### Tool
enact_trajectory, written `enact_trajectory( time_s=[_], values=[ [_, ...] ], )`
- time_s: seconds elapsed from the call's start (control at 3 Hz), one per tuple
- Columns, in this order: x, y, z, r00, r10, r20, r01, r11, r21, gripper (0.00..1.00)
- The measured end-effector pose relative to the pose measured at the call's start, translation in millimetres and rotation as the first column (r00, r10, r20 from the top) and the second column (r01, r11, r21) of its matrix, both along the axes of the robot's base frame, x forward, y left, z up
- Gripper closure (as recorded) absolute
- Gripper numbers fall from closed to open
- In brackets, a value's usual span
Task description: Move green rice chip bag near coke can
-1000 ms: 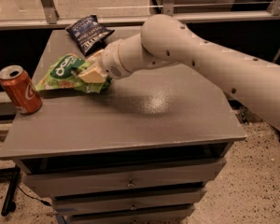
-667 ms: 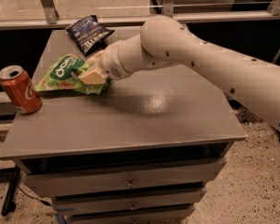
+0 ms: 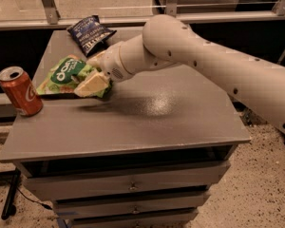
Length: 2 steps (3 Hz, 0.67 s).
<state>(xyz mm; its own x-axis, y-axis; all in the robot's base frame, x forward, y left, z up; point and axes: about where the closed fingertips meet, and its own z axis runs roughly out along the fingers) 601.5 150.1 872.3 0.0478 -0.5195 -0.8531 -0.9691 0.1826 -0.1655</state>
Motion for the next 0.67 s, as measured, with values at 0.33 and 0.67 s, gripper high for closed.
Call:
enact_trajectory(
  time_s=[0.33, 0.67],
  values=[
    [-2.0, -0.8, 1.7, 0.9999, 0.009, -0.008, -0.009, 1.0, -0.001, 0.0],
    [-3.3, -8.5, 2.8, 0.9998, 0.014, -0.01, -0.014, 1.0, -0.006, 0.0]
  ],
)
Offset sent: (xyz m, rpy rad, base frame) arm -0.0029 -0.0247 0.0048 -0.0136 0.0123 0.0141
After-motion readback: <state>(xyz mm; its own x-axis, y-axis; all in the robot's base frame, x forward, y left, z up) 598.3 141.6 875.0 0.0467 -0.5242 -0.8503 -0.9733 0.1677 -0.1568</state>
